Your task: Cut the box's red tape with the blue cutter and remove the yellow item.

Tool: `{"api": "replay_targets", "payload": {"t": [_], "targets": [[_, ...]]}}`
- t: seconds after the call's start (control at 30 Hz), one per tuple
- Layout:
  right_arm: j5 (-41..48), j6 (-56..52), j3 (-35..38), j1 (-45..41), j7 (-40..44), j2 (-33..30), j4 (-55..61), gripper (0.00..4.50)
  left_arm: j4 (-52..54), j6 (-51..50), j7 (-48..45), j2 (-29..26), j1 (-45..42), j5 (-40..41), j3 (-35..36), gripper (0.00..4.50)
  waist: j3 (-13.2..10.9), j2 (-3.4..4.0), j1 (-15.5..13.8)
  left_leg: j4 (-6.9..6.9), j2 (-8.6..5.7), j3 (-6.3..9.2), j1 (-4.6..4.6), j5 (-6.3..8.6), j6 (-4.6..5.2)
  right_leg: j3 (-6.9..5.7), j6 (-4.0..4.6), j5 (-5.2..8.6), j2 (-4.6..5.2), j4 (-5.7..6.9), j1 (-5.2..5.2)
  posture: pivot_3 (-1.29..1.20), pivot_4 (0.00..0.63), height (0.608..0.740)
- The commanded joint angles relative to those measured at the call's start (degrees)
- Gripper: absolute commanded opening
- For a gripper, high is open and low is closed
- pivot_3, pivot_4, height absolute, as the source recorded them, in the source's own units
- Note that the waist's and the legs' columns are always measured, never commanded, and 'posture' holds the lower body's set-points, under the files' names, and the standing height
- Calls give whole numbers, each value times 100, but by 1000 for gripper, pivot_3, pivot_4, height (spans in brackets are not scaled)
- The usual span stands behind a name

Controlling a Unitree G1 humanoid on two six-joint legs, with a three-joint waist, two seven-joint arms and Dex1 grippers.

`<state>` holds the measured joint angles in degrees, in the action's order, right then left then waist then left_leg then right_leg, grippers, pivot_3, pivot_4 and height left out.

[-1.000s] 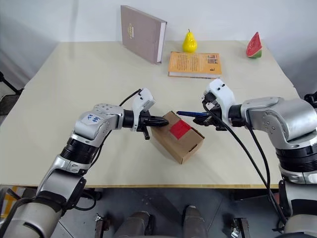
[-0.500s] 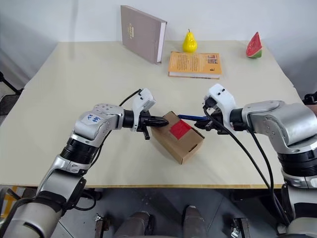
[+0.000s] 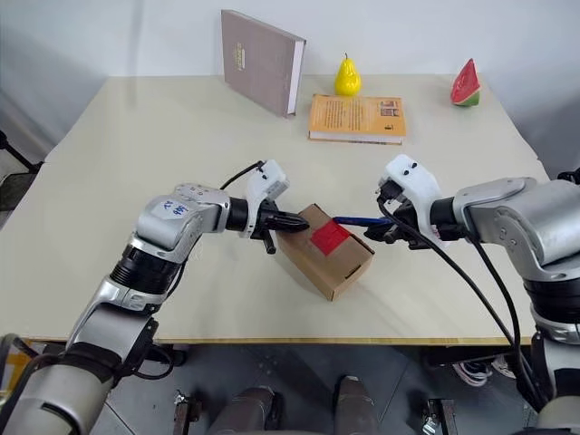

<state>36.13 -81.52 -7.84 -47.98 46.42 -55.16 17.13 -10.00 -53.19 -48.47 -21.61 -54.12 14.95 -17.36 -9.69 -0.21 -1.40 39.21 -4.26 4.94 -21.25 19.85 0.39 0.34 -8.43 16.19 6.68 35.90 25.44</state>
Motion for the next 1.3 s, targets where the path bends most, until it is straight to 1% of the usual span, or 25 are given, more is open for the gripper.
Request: {"api": "replay_targets", "payload": {"t": [0.03, 0.17, 0.33, 0.9, 1.03, 1.3], "targets": [[166, -152, -95, -57, 176, -166, 251, 153, -271, -277, -41, -10, 104, -222, -432, 0, 0, 0, -1, 0, 0, 0, 0, 0, 0, 0, 0, 0, 0, 0, 0, 0, 150, 740], [249, -222, -74, 37, 326, -429, 457, 153, -317, -258, -11, 30, 97, -245, -416, 0, 0, 0, -12, -1, -1, 0, 0, 1, 2, 0, 0, 0, 1, -2, 0, 0, 150, 740], [300, -267, -3, 160, 356, -605, 539, 153, -318, -246, 28, 29, 133, -254, -378, 0, 1, -1, -12, -1, 0, 0, 0, 3, 3, -1, 0, 0, 1, -3, -1, 0, 150, 740], [651, -467, 610, 373, 374, -829, 808, 153, -389, -257, 76, 10, 138, -259, -301, 0, 1, -1, -13, -1, 0, -1, 1, 3, 3, -1, 0, 0, 1, -3, -1, 0, 150, 740], [671, -472, 638, 353, 282, -650, 814, 153, -398, -248, 92, 42, 135, -258, -298, 0, 1, -1, -13, -1, 0, -1, 1, 3, 3, -1, 0, 0, 1, -3, -1, 0, 150, 740], [406, -226, 323, 106, -105, 163, 448, 153, -347, -268, 129, 102, 150, -243, -275, 0, 3, -4, 2, 0, 1, -3, 5, 2, 2, 1, 0, 0, 0, 0, -3, 0, 150, 740]]}}
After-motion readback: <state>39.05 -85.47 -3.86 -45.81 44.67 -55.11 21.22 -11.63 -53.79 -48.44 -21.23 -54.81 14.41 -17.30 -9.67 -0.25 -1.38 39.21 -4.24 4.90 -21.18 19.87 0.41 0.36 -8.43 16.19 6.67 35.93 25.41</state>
